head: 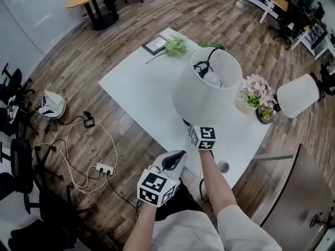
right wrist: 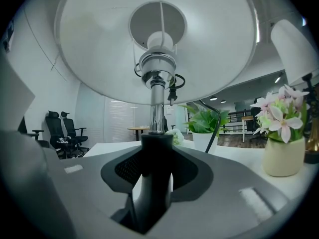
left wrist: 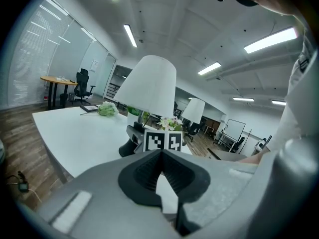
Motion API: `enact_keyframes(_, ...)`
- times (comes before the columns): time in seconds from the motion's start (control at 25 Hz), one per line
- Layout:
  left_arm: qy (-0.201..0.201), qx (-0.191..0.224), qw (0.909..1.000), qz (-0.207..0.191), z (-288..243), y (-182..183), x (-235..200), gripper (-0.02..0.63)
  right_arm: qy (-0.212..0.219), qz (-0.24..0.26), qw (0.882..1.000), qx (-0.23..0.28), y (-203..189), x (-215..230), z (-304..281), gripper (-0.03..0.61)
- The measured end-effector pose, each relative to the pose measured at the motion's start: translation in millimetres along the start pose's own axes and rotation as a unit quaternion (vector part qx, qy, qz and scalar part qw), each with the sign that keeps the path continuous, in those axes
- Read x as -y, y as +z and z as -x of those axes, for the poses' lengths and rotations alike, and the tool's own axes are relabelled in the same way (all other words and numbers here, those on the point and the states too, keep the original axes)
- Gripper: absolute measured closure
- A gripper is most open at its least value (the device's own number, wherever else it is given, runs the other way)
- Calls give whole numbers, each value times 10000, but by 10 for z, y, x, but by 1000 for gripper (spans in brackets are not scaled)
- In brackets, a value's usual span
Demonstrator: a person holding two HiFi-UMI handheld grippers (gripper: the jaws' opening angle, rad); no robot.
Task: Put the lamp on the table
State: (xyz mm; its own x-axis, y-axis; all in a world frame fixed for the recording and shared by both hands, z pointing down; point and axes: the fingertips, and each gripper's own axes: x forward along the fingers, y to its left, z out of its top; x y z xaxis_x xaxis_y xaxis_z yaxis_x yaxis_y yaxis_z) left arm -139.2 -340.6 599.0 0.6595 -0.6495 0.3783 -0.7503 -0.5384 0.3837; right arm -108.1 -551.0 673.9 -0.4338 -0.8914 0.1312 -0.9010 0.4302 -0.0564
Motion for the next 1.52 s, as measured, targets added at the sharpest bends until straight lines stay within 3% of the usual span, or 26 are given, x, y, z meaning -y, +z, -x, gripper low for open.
enact_keyframes(0.92, 59, 70, 10000, -27, 103, 18, 25, 614, 0, -27, 9998, -200, -47, -92, -25, 411)
enact_keyframes(1.52, -81, 103, 9994, -324, 353, -7, 299, 614, -212, 84, 9992, -334, -178, -116, 539, 409)
